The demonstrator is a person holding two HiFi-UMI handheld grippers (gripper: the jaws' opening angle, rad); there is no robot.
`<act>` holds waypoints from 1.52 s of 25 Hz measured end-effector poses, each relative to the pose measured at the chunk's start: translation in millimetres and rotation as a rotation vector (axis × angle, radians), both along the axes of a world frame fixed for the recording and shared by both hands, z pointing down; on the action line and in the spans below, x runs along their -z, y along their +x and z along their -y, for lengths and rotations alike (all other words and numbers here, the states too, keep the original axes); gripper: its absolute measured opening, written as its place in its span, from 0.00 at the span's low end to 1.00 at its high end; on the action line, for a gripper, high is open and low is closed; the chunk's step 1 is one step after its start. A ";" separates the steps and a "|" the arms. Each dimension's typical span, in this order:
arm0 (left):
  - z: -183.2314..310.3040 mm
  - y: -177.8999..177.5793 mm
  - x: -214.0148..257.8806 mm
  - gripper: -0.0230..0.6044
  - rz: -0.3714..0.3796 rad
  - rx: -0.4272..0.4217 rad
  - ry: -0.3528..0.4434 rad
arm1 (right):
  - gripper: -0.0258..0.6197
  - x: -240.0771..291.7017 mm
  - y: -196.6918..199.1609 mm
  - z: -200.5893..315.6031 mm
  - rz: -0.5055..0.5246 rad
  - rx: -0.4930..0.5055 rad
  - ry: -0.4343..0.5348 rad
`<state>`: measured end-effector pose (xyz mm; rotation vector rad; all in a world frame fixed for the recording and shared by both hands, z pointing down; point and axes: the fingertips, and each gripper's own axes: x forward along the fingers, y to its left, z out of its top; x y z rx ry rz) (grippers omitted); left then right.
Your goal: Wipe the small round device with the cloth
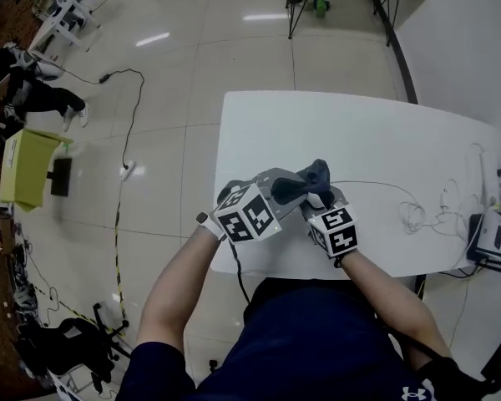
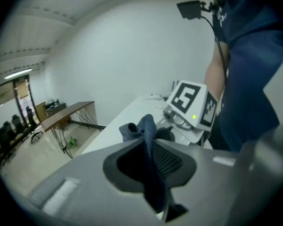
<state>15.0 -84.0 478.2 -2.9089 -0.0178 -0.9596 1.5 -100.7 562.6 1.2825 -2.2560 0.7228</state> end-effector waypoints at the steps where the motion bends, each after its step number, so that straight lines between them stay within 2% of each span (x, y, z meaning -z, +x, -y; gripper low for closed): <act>1: -4.2 2.2 -7.6 0.12 0.043 -0.055 0.013 | 0.30 0.4 -0.4 0.2 0.001 -0.007 0.004; 3: -7.8 4.6 -19.9 0.12 0.107 -0.132 0.023 | 0.30 1.3 -0.3 0.9 0.005 -0.018 0.012; 6: -3.4 6.7 -32.0 0.12 0.143 -0.177 -0.001 | 0.30 1.5 1.6 1.5 0.020 -0.032 0.024; 12: 19.1 6.7 -45.5 0.12 0.149 -0.177 -0.080 | 0.30 -1.2 2.9 -1.3 0.041 -0.061 0.023; 16: 41.1 4.8 -57.4 0.12 0.152 -0.140 -0.127 | 0.30 -1.0 2.4 -3.8 0.048 -0.078 0.016; 18: 51.4 3.1 -64.5 0.12 0.127 -0.104 -0.217 | 0.30 -0.6 1.7 -3.5 0.058 -0.084 0.014; 22: 66.8 -0.5 -72.8 0.12 0.057 -0.011 -0.543 | 0.31 -0.9 2.9 -3.4 0.076 -0.099 0.006; 25: 74.3 -8.9 -94.5 0.12 0.050 0.041 -0.733 | 0.31 -0.2 3.2 -4.8 0.090 -0.109 -0.004; 27: 74.5 -14.8 -112.6 0.12 0.057 0.066 -0.832 | 0.30 0.5 2.8 -5.6 0.097 -0.115 -0.012; 29: 74.7 -17.8 -127.4 0.12 0.056 0.093 -0.892 | 0.30 0.9 3.0 -5.9 0.103 -0.118 -0.016; 32: 73.1 -17.1 -140.4 0.12 0.052 0.117 -0.939 | 0.31 1.4 3.7 -5.7 0.108 -0.120 -0.014; 36: 74.3 -13.4 -143.2 0.12 0.047 0.132 -0.923 | 0.31 0.5 5.6 -5.8 0.111 -0.117 -0.015; 38: 81.3 -13.7 -131.0 0.12 0.009 0.145 -0.896 | 0.31 -0.3 5.3 -5.6 0.114 -0.112 -0.019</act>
